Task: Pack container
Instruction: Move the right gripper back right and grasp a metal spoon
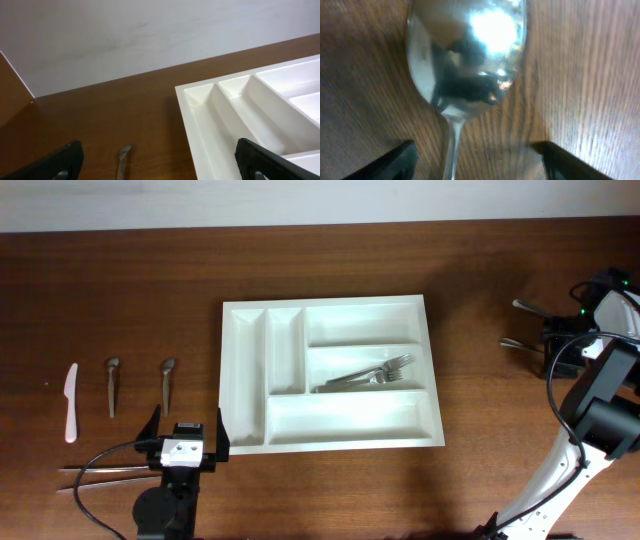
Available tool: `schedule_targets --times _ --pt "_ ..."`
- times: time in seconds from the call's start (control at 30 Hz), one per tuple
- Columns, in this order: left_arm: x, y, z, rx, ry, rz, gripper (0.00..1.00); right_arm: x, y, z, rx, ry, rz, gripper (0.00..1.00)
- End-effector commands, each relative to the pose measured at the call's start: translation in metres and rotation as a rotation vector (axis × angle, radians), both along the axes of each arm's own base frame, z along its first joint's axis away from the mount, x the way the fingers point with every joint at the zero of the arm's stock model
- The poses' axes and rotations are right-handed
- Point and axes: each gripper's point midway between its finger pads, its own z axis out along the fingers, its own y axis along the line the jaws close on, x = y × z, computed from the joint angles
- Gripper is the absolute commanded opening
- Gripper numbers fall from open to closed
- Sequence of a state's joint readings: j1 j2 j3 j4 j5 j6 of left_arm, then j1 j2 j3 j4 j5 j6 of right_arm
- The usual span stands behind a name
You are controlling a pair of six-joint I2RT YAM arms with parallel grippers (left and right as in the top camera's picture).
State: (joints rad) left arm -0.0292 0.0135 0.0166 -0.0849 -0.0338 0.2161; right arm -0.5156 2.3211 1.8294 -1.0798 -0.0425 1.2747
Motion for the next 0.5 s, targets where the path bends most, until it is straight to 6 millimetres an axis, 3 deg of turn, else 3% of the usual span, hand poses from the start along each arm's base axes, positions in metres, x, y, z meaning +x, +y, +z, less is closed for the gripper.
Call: schedule_targets --times 0.0,0.3,0.47 --pt "0.0 0.0 -0.001 -0.011 -0.003 -0.005 0.99 -0.018 0.009 -0.028 0.033 0.101 0.005 0.77" --pt "0.0 0.0 -0.001 -0.011 -0.003 -0.005 0.99 -0.033 0.01 -0.026 0.026 0.172 -0.032 0.73" --pt "0.0 0.0 -0.001 -0.011 -0.003 -0.005 0.99 -0.033 0.01 -0.026 0.027 0.17 -0.033 0.57"
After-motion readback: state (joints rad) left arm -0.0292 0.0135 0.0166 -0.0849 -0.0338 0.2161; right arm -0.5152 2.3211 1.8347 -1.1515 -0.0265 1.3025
